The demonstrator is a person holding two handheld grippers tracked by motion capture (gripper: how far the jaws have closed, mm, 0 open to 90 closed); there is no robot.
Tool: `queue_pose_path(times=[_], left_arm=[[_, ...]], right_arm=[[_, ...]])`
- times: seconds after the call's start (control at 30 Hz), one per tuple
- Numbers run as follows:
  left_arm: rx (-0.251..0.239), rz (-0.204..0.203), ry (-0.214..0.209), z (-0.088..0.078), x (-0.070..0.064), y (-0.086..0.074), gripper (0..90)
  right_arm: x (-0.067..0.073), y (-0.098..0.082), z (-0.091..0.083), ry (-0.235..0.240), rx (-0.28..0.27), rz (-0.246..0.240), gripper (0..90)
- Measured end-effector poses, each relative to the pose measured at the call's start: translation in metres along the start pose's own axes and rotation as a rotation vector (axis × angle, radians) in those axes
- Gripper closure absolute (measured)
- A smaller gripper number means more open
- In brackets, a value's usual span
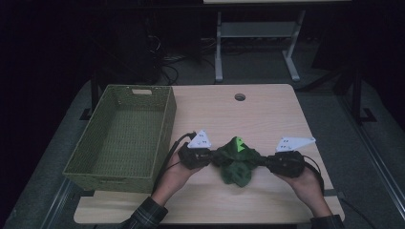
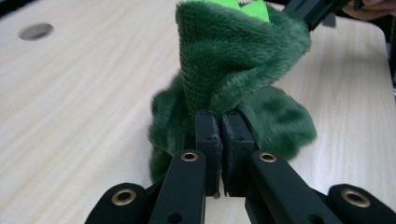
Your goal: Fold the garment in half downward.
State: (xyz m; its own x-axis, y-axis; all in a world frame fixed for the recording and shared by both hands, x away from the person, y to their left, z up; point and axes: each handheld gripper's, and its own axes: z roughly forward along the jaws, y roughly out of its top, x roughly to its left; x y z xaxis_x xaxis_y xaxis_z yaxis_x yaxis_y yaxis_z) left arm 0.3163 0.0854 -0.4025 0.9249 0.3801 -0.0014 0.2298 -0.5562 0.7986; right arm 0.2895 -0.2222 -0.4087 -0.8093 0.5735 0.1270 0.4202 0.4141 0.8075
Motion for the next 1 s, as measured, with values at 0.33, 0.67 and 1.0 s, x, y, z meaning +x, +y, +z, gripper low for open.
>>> queue_pose_path(times=[0.33, 0.67, 1.0], left_arm=[[0.069, -0.023, -0.067, 0.013, -0.013, -0.026, 87.0], [0.149, -0.02, -0.109, 0.035, -0.021, -0.046, 87.3], [0.146, -0.006, -0.058, 0.047, -0.004, -0.038, 87.4]], right_arm=[[0.012, -0.025, 0.008, 0.052, 0.057, 0.024, 87.2], [0.024, -0.038, 0.032, 0.075, 0.171, 0.017, 87.3], [0.009, -0.038, 0.049, -0.008, 0.198, 0.009, 87.6]])
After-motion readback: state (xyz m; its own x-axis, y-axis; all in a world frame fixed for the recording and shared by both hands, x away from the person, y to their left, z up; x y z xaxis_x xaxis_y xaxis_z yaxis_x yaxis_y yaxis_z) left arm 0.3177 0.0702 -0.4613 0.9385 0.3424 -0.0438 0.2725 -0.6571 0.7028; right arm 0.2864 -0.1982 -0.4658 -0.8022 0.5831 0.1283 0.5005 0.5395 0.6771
